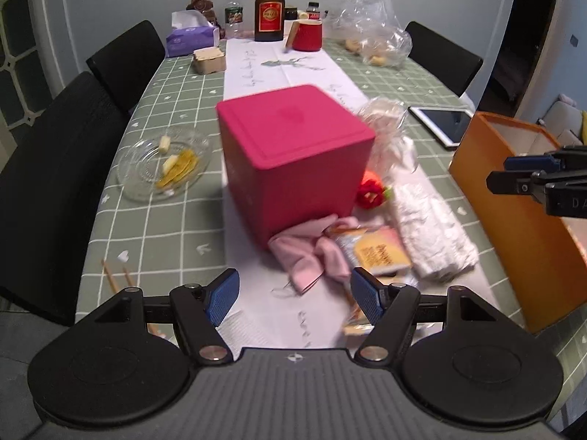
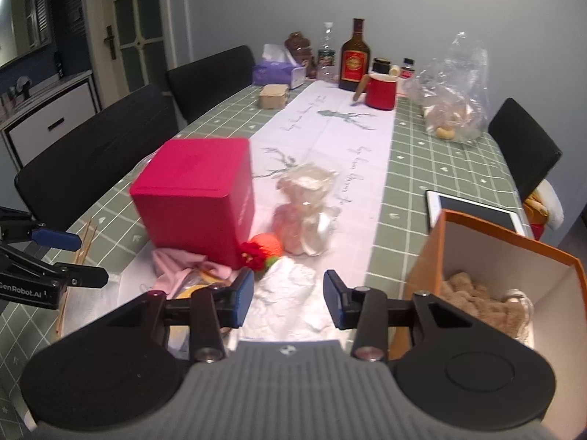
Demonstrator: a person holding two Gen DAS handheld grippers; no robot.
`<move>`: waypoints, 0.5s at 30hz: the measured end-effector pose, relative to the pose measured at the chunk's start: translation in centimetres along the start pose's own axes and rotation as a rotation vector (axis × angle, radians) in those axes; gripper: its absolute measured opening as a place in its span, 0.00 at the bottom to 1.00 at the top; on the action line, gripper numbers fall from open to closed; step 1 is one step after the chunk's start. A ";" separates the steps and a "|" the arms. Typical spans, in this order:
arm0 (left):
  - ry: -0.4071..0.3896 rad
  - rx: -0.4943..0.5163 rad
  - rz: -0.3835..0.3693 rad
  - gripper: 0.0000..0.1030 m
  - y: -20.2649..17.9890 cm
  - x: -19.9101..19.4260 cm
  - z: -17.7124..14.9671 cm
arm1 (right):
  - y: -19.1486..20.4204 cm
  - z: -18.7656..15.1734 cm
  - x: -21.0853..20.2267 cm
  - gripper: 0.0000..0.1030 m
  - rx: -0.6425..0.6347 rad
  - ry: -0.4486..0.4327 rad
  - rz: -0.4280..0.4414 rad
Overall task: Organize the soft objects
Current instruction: 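Move both tools back over the table toward the snack bag and plastic bag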
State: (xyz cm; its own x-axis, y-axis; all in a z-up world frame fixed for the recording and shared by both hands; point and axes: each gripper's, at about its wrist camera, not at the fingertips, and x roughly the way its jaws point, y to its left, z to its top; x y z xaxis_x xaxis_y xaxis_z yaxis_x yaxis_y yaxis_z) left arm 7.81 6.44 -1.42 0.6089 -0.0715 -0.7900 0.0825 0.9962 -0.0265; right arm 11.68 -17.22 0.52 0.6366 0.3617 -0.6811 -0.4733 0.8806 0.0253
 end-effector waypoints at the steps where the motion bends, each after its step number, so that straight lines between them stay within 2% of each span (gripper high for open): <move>1: 0.006 0.006 0.007 0.79 0.2 0.0 -0.4 | 0.5 -0.1 0.3 0.48 -0.005 0.007 0.004; 2: 0.012 0.008 0.011 0.79 0.6 0.1 -0.8 | 1.1 -0.1 0.6 0.52 -0.013 0.012 0.005; 6: 0.029 0.007 0.013 0.79 1.7 0.0 -2.0 | 3.4 -0.5 1.6 0.57 -0.057 0.045 0.017; 8: 0.030 0.006 0.020 0.80 2.2 -0.1 -2.3 | 4.5 -0.7 2.2 0.66 -0.069 0.059 0.016; 11: 0.035 -0.001 0.028 0.80 3.1 -0.2 -2.9 | 5.4 -1.0 2.9 0.73 -0.060 0.072 0.004; 15: 0.045 -0.009 0.032 0.80 3.9 -0.1 -3.5 | 5.6 -1.2 3.7 0.76 0.002 0.094 0.025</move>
State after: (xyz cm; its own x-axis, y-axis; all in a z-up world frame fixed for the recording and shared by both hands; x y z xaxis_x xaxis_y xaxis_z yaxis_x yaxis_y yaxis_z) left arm 5.31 10.54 -3.55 0.5749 -0.0377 -0.8174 0.0568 0.9984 -0.0060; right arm 10.66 -11.33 -2.80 0.5646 0.3528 -0.7462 -0.4867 0.8725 0.0443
